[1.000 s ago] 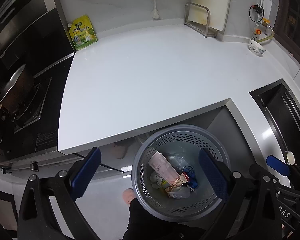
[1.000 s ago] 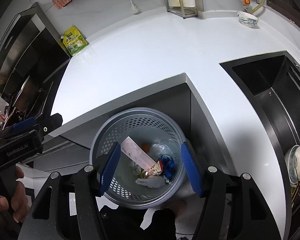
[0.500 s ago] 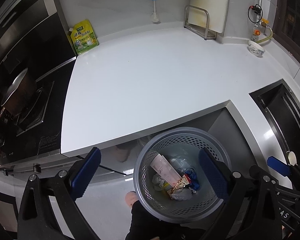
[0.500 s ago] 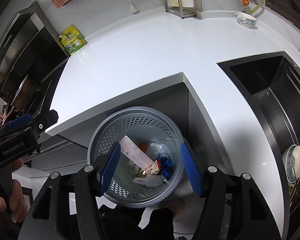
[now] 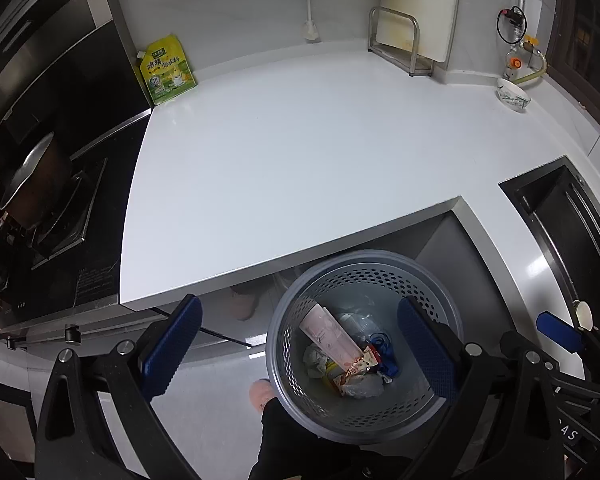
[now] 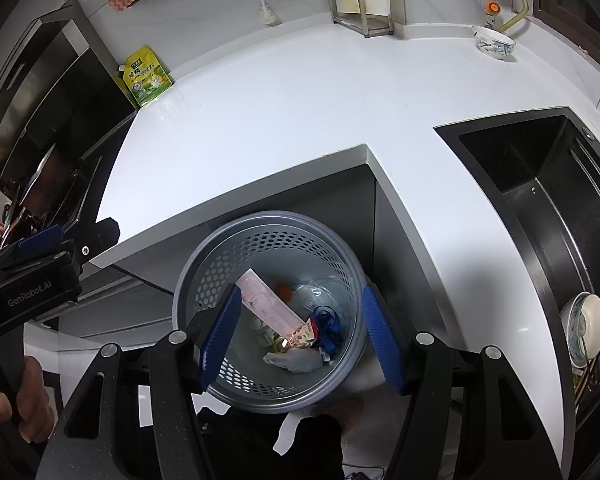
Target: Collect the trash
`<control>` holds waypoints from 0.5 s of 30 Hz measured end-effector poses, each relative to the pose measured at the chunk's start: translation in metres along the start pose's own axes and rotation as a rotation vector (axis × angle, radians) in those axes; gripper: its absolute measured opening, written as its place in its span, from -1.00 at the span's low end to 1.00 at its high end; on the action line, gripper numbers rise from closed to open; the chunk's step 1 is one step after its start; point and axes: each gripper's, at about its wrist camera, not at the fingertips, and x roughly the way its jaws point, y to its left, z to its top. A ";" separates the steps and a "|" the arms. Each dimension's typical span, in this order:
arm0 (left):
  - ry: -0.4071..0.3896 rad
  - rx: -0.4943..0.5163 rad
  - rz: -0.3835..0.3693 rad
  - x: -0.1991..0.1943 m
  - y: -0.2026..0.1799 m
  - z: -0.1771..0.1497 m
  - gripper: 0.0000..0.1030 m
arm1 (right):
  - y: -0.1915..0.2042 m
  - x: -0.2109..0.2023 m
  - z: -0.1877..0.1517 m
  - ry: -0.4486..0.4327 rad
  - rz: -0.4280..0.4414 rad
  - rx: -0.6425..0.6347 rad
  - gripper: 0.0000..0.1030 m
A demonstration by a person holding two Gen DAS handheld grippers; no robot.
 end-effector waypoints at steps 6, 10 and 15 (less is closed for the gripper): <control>0.013 -0.007 0.002 0.002 0.001 -0.001 0.87 | 0.001 0.000 0.000 -0.003 -0.004 -0.007 0.17; 0.017 -0.011 0.002 0.002 0.002 -0.001 0.87 | 0.003 -0.001 0.000 -0.002 -0.005 -0.014 0.17; 0.011 -0.015 -0.001 0.001 0.004 -0.001 0.87 | 0.003 -0.001 0.000 0.000 -0.004 -0.015 0.17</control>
